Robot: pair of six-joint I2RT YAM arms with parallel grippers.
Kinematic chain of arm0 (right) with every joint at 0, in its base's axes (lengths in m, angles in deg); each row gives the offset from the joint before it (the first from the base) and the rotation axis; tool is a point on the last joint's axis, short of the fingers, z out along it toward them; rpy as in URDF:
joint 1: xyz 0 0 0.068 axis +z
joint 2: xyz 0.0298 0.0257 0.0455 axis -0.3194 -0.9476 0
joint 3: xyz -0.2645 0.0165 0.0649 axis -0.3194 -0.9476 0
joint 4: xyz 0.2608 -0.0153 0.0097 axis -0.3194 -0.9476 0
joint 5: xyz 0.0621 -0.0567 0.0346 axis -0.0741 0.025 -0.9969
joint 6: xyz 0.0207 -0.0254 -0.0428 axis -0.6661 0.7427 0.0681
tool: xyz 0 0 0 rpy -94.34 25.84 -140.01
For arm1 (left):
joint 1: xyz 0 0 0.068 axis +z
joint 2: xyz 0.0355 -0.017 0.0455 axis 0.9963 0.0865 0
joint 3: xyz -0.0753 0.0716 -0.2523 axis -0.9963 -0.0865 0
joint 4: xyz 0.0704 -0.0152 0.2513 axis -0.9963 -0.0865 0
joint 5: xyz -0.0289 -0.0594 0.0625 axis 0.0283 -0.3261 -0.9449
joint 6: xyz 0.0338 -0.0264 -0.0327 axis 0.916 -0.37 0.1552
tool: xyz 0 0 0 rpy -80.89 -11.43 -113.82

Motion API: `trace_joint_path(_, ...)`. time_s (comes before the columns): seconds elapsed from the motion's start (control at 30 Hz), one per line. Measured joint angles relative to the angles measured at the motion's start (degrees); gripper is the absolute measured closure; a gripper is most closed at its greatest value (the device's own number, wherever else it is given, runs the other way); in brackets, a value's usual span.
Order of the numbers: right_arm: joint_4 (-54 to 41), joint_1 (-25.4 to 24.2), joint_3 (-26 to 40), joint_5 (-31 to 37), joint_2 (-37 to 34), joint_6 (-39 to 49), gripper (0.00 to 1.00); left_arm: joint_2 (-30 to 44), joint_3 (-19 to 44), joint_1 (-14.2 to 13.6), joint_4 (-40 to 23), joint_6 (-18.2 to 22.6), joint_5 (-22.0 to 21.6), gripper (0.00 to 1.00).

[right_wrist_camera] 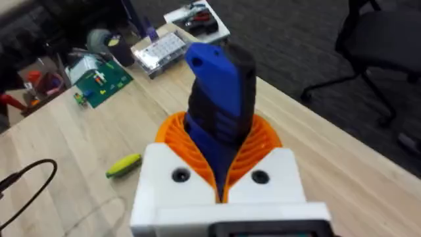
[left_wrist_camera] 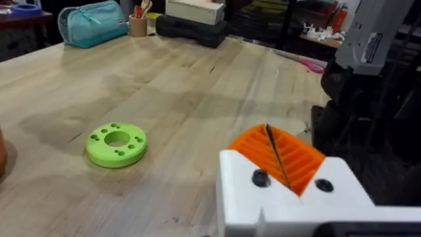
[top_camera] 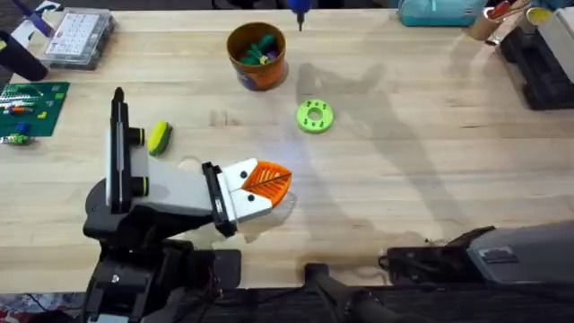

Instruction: Pick up the gripper from the table and insert it into the empty holder that is missing its gripper. Then pick up a screw, insert it into the mounting hole, and use the screwdriver to tighten it. Finally, clean up the table by picking up the vegetable and placing it into the bucket.

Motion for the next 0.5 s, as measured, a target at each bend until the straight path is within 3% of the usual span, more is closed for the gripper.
trace_joint_path(0.3, 19.41, 0.62, -22.68, -2.25, 18.00, -1.17, 0.975, 0.00, 0.00, 0.00, 0.00, 0.01, 0.08, 0.984)
trace_joint_path(0.5, 38.86, 0.62, -33.57, -12.62, 22.13, -5.01, 0.975, 0.00, 0.00, 0.00, -0.02, 0.01, 0.17, 0.984)
